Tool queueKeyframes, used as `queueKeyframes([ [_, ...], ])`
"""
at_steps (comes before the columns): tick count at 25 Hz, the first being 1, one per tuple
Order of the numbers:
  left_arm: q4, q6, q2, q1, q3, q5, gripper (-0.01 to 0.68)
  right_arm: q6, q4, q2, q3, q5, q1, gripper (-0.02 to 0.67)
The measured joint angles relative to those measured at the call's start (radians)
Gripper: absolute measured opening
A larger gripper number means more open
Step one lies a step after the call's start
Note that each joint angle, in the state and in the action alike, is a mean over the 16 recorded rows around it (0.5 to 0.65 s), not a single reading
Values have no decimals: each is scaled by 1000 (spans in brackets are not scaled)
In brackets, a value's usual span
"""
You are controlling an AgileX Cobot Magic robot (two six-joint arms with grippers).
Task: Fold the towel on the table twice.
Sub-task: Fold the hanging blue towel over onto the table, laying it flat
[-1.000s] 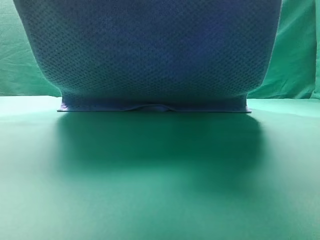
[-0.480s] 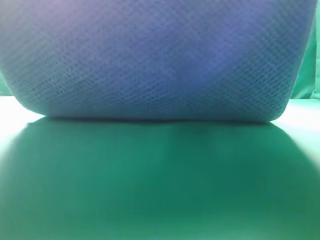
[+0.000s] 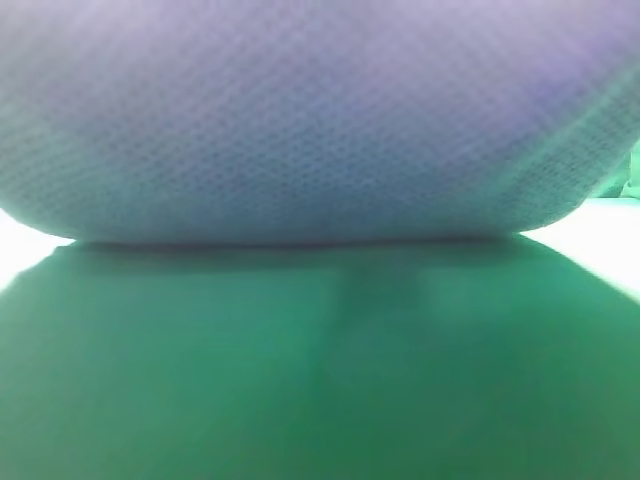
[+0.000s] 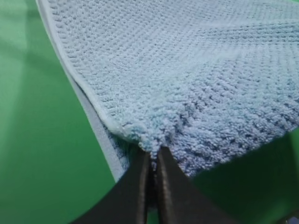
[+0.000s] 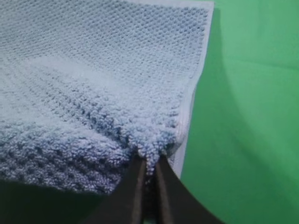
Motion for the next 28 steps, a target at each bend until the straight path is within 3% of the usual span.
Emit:
queueKeyframes([
  [14, -52, 7, 69, 0, 54, -129, 0, -2, 2, 4, 84, -95, 0, 0],
  [28, -40, 11, 456, 0, -147, -313, 0, -2, -68, 339, -79, -253, -22, 0],
])
